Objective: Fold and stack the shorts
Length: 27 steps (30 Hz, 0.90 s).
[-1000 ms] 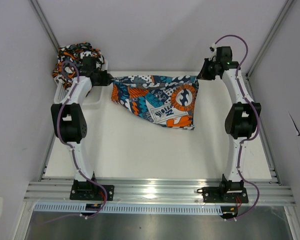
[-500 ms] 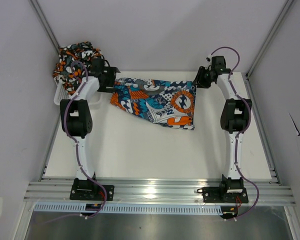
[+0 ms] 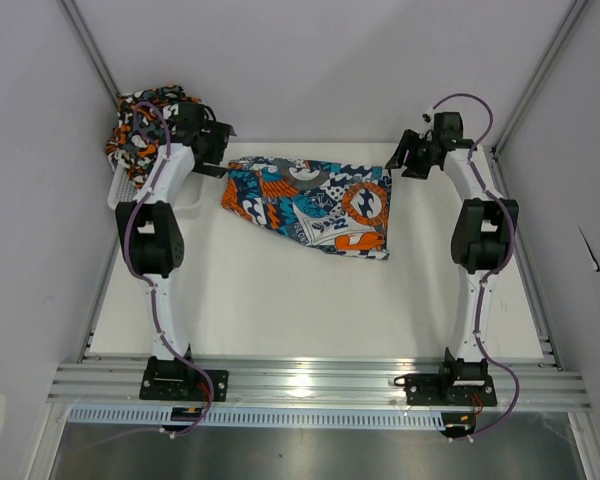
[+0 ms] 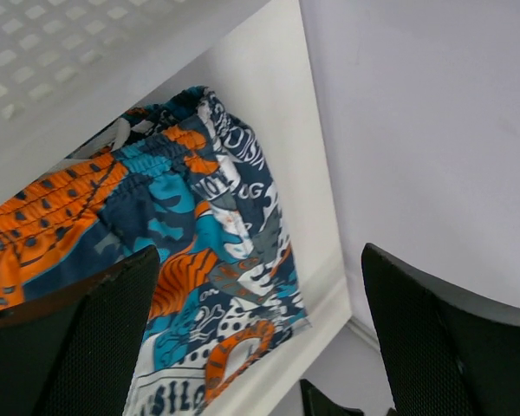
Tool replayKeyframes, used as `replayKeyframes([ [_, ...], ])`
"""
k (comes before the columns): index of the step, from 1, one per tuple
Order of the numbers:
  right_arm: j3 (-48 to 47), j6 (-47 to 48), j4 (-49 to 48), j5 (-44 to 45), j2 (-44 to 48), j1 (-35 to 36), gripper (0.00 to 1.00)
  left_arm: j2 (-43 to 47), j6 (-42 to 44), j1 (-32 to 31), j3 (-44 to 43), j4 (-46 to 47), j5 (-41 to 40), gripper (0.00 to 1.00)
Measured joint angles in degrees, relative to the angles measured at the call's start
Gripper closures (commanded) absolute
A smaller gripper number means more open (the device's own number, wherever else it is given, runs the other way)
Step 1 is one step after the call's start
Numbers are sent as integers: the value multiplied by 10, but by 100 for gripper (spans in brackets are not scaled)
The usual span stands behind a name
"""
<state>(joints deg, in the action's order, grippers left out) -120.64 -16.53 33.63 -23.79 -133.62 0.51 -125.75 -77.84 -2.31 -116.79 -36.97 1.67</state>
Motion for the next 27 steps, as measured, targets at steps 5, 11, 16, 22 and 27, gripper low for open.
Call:
replayKeyframes([
  [5,144,-9,-40,-11,85,7,35,42,65,-12,45,-4,0,1],
  [11,266,-21,-55,3,146,17,35,133,170,-47,141,3,-3,2],
  [16,359,-32,-97,-10,167,16,36,208,249,-70,247,42,-4,4],
  [22,418,-46,-130,-28,168,17,41,239,322,-92,331,76,-14,4],
  [27,429,-51,-147,-31,169,28,50,239,350,-104,354,86,-22,4],
])
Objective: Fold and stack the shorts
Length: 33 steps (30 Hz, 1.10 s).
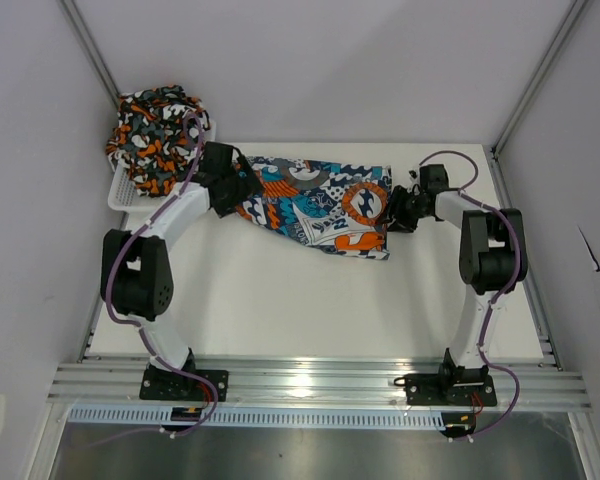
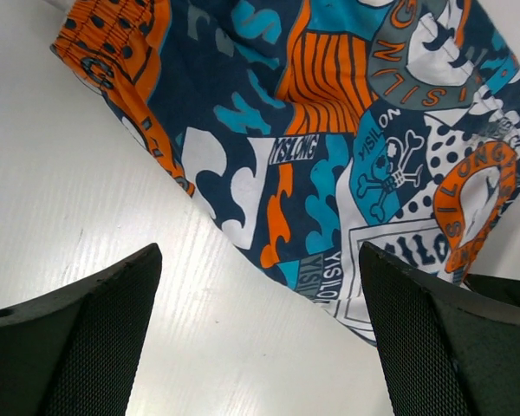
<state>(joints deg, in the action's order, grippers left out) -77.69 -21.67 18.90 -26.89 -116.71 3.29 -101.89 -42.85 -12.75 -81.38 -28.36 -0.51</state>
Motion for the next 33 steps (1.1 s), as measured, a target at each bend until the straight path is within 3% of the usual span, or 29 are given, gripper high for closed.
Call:
replayKeyframes([
  [7,28,-18,-20,2,8,19,69,7,15,0,38,14,-10,5],
  [8,33,-18,-21,3,10,20,74,11,17,0,49,15,-11,5],
  [9,39,-19,-22,2,12,21,89,17,19,0,60,17,-12,5],
  [11,50,-20,-23,-1,15,21,100,28,23,0,78,18,-14,5],
  [15,104,-25,-28,-1,52,21,100,57,29,0,110,28,-14,5],
  [22,210,-1,31,44,201,1,100,83,44,-2,135,42,-14,5],
  [23,221,3,36,59,221,-7,95,83,45,-3,136,43,-14,5],
  [24,231,4,43,74,241,-15,83,83,48,-3,136,43,-13,5],
  [28,237,7,73,155,281,-31,68,83,57,-4,136,48,-11,5],
  [30,232,7,88,188,285,-32,52,83,60,-4,134,48,-10,4],
  [33,199,6,126,233,285,-36,49,73,68,-4,120,50,-7,4],
])
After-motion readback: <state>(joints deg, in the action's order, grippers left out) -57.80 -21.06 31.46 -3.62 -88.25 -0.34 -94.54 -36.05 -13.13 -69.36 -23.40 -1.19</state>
